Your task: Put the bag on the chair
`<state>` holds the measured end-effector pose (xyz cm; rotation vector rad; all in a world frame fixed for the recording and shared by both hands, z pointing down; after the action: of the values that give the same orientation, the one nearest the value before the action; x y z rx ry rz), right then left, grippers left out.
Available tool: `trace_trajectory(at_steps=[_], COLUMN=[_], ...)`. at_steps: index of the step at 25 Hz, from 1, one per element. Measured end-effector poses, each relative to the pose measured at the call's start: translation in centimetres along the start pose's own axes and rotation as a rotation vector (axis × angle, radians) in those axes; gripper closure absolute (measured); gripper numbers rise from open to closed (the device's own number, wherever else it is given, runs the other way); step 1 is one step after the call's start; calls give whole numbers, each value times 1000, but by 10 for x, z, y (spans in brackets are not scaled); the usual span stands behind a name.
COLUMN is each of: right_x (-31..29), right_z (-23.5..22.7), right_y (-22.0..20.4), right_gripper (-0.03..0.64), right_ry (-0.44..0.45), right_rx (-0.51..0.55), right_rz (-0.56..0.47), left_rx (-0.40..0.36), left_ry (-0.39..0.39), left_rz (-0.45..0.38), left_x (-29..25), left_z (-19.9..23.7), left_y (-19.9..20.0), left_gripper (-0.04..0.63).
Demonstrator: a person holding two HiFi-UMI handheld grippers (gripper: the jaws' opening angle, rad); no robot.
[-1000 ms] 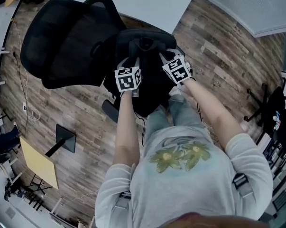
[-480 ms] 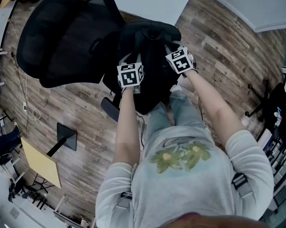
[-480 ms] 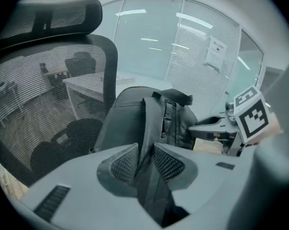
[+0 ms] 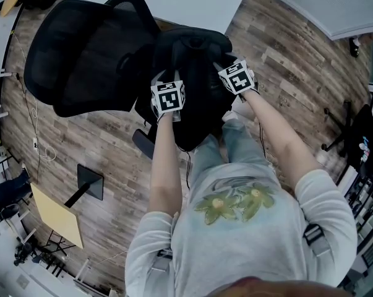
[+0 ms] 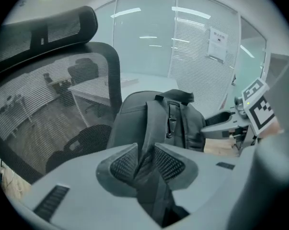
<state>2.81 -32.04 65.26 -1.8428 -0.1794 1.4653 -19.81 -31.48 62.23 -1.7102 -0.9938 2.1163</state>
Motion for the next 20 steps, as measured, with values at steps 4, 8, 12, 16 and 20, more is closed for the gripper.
trace_trajectory(at_steps=[4,8,12,16,20], right_x=[14,35,57,81,107], right_z=[1,4,10,18,28], right_y=[-1,3,8,11,13], right_gripper=[417,422,448,494,595], right_ry=[23,49,79,89,99], right_rx=[-21,-65,-110,-128,-141], right_rz=[-34,-103,-185,-259,-336], left_rx=[14,-10,-43,-89,-106], left_ry=[7,0,-16,-36,-75], left_rz=[-36,-71,-110,-160,-228], left_x=[10,24,42,62,91], left_z=[2,-4,-15,-33,-53], left_y=[10,19,24,30,36], left_gripper=[474,474,488,514,537])
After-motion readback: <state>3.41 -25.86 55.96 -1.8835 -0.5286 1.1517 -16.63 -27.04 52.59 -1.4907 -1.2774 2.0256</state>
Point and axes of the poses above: the fingertips, and each gripper's own axes: x backward along the fingers, z to its left, y out of its top, the point moved 6 cm from there along x, backward along the fingers, and after that the axes turned 1 degree about z, right-handed, at the moved point
